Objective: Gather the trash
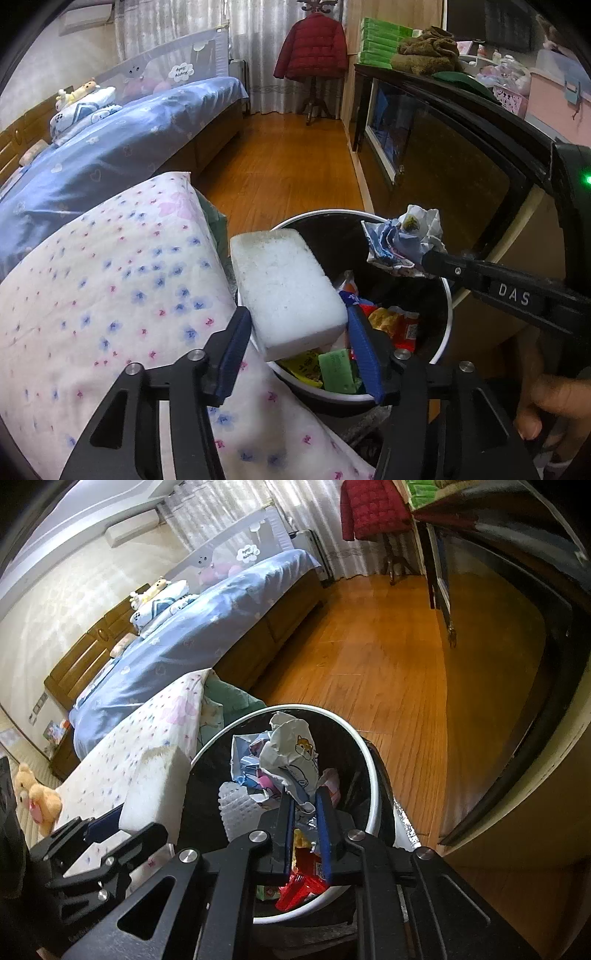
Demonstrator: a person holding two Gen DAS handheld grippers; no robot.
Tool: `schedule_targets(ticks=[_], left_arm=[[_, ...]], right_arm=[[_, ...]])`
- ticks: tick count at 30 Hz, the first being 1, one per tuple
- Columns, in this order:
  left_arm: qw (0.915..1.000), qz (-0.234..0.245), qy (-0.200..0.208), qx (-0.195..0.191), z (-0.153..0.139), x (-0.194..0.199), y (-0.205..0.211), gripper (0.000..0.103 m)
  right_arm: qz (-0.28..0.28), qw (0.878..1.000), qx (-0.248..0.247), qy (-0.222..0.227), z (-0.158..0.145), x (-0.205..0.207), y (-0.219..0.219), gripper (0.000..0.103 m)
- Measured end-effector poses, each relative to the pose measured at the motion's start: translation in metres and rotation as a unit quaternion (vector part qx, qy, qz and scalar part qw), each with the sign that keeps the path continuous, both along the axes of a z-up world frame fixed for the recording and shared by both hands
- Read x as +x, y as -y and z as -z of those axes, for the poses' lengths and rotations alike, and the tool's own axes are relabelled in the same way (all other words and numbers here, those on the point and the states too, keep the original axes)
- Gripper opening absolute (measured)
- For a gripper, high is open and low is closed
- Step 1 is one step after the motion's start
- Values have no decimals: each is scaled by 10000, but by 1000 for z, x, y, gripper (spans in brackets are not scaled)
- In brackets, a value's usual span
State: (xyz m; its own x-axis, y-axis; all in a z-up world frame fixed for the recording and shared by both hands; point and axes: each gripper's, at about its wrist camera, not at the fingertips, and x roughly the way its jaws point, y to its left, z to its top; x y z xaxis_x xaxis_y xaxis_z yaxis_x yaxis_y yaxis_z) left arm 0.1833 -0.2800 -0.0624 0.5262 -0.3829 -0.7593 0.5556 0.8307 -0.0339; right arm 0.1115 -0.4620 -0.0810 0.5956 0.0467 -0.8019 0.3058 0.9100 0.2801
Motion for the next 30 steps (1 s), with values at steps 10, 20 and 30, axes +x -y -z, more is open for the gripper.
schedule_targets(ticks=[10,20,30], left_arm=[[9993,-314,106,-166,-10,-14,-31,72],[9913,-1163,466,-393,-24,-60,-94,72],[9780,-1837,623,-767,-37,-100,-161,73]], right_arm=[[32,9997,145,175,-7,-6,-6,49],[-67,9981,75,614,-26,-27,-40,79],[-347,9902,-403,1291,-50,-55,-100,91]])
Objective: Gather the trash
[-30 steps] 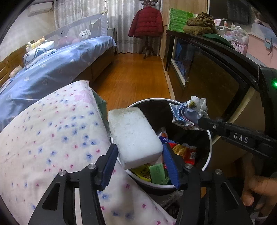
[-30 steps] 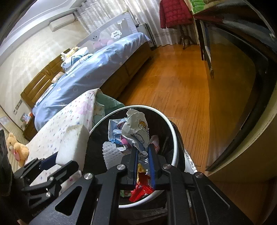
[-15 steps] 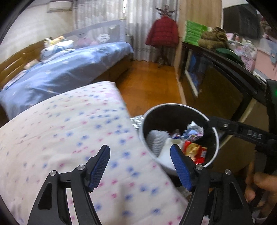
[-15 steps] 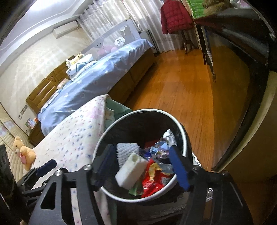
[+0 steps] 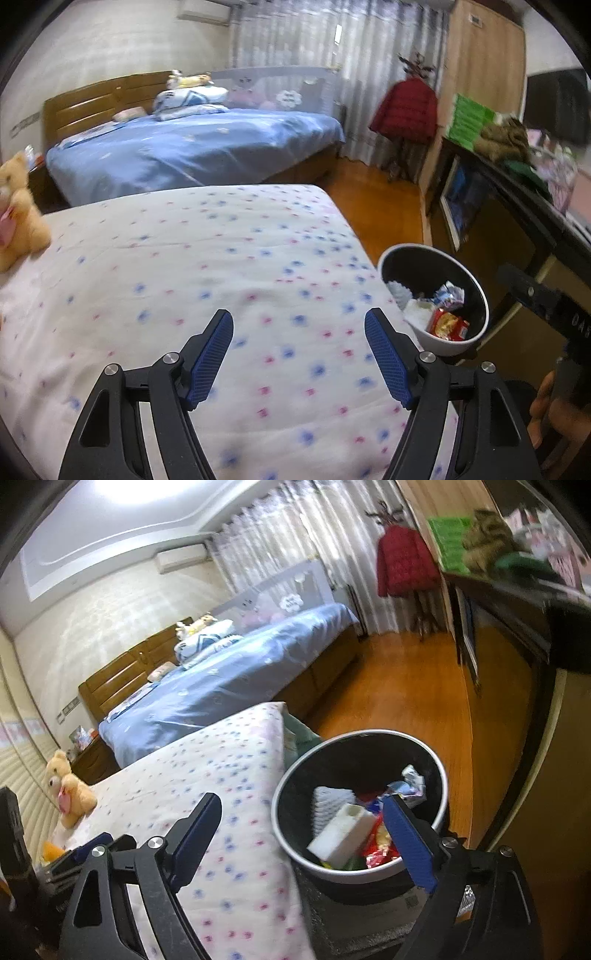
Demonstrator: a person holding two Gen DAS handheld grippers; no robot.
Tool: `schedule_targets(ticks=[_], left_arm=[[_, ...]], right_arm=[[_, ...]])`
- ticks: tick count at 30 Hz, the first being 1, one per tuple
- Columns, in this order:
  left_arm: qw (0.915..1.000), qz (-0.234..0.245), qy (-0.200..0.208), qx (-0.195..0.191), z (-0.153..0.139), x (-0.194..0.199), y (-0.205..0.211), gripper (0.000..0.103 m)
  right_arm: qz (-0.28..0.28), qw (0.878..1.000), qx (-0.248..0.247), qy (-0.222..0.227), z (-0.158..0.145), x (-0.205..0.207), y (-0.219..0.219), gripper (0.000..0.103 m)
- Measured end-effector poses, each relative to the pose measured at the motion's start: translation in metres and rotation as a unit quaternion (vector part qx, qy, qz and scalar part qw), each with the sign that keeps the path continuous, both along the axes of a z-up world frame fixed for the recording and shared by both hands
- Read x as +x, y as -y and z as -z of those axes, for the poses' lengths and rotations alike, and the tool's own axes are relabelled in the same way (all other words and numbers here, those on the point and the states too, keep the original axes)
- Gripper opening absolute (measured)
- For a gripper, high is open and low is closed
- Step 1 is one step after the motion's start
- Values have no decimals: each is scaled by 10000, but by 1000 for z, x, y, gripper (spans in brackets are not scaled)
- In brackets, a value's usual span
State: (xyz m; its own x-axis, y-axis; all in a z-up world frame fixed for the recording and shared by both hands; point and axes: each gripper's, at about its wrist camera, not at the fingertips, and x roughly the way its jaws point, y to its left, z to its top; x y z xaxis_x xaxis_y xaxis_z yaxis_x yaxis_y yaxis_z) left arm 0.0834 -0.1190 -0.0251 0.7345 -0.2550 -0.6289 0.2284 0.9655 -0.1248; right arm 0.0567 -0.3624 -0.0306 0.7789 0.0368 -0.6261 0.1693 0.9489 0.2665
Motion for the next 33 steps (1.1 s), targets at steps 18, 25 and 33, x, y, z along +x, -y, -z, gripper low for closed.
schedule_targets(ticks=[18,25,33], left_arm=[[9885,-965,1163,70,-44,-64,-67,102],[9801,-1213,1523,382,-33,-80,-56,102],[9799,-1149,1554,486,-31,-81,-48,102]], right_arm=[[-618,9913,-828,816,-47,13,-76,103],[-684,9823,-1355,1101,-34,11,-98,103],[-778,9826,-1369,989,-26,16,-103,103]])
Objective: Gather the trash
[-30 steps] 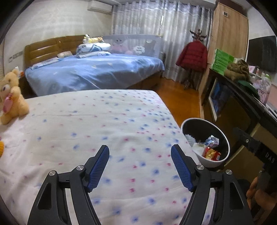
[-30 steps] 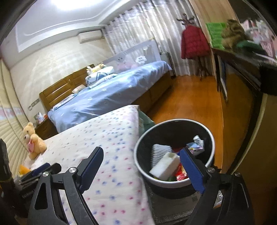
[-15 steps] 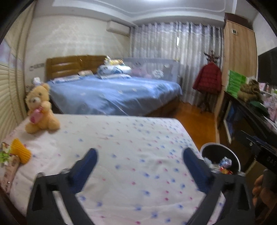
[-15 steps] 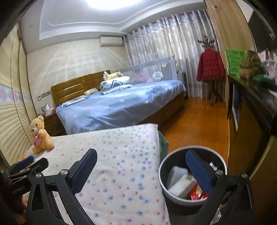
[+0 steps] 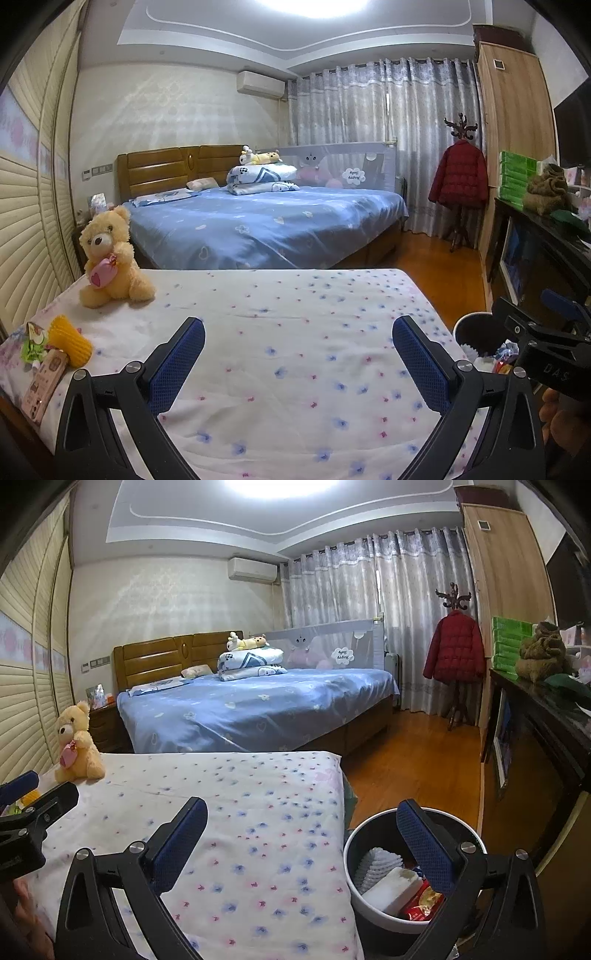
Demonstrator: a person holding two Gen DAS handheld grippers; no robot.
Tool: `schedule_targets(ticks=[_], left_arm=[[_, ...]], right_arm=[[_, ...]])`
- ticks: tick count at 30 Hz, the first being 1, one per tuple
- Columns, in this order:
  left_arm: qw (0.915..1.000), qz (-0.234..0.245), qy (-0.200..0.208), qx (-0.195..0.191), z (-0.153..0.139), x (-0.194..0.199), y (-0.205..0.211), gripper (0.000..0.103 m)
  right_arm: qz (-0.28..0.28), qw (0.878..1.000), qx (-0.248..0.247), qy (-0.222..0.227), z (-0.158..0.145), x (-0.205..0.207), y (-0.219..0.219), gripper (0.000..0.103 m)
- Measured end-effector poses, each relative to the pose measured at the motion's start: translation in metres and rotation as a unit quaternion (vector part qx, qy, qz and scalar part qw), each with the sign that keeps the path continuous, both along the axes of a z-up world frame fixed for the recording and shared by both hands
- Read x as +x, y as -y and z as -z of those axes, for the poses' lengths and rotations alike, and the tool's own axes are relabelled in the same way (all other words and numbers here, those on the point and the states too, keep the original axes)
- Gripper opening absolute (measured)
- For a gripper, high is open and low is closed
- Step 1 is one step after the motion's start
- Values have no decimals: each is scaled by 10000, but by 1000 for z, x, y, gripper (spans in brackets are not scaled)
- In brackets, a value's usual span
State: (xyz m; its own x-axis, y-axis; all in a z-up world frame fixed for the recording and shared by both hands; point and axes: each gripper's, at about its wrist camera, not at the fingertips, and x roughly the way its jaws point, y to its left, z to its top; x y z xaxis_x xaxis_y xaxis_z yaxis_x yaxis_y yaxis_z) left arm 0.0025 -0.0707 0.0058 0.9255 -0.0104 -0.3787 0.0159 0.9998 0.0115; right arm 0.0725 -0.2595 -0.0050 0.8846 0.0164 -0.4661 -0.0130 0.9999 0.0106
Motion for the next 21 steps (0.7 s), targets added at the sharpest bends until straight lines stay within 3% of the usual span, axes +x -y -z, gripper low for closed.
schedule_targets(ticks=[21], left_arm=[[9999,-14,-70,-96,-1,13,-12,102]], right_arm=[[-71,10000,23,2,-4,-2,-5,103]])
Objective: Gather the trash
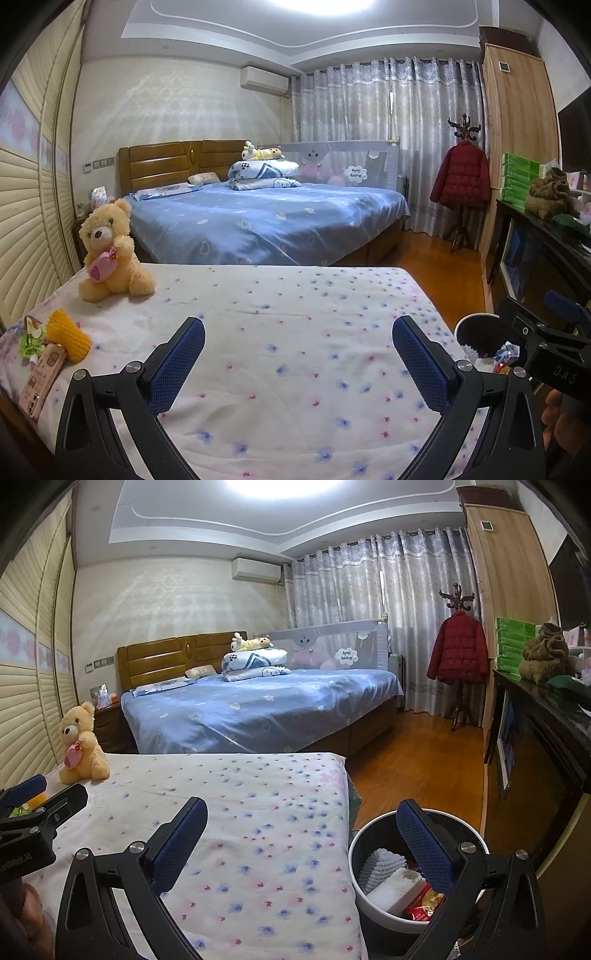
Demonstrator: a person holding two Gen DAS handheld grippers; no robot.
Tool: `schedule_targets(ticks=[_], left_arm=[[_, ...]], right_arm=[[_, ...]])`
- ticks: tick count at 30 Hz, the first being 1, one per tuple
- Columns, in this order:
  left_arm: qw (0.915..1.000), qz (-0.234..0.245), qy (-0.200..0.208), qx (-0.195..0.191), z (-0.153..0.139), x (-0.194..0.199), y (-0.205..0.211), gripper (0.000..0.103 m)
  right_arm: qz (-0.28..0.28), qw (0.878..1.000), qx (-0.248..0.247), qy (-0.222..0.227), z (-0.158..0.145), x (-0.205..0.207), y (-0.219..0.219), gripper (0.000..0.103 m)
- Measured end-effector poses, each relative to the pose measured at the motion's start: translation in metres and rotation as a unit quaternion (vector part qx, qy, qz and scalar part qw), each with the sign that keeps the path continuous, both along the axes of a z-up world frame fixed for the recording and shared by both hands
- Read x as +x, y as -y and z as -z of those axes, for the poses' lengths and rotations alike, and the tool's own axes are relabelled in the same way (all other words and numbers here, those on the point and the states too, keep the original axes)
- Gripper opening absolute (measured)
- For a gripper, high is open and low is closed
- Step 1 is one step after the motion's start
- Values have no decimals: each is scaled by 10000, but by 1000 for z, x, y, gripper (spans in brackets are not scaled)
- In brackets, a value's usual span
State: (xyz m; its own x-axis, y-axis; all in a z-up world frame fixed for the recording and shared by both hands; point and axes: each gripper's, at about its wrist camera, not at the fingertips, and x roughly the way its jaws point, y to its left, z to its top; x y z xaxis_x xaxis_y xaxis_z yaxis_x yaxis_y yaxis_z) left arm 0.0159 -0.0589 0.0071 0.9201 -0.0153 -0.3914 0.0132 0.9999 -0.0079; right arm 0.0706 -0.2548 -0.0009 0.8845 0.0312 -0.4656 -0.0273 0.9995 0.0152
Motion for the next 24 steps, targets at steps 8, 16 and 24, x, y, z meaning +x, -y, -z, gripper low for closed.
schedule_targets(ticks=[8,16,24], left_arm=[[10000,15,49,10,1,-2,0,102],[10000,-23,86,32,3,-3,0,102],[9999,-2,105,37,3,-3,0,102]], right_arm=[[-6,10000,15,-4,-1,-1,0,103],[-4,10000,37,-24,-2,-2,-2,103],[-5,10000,52,-29,-3,-2,-4,103]])
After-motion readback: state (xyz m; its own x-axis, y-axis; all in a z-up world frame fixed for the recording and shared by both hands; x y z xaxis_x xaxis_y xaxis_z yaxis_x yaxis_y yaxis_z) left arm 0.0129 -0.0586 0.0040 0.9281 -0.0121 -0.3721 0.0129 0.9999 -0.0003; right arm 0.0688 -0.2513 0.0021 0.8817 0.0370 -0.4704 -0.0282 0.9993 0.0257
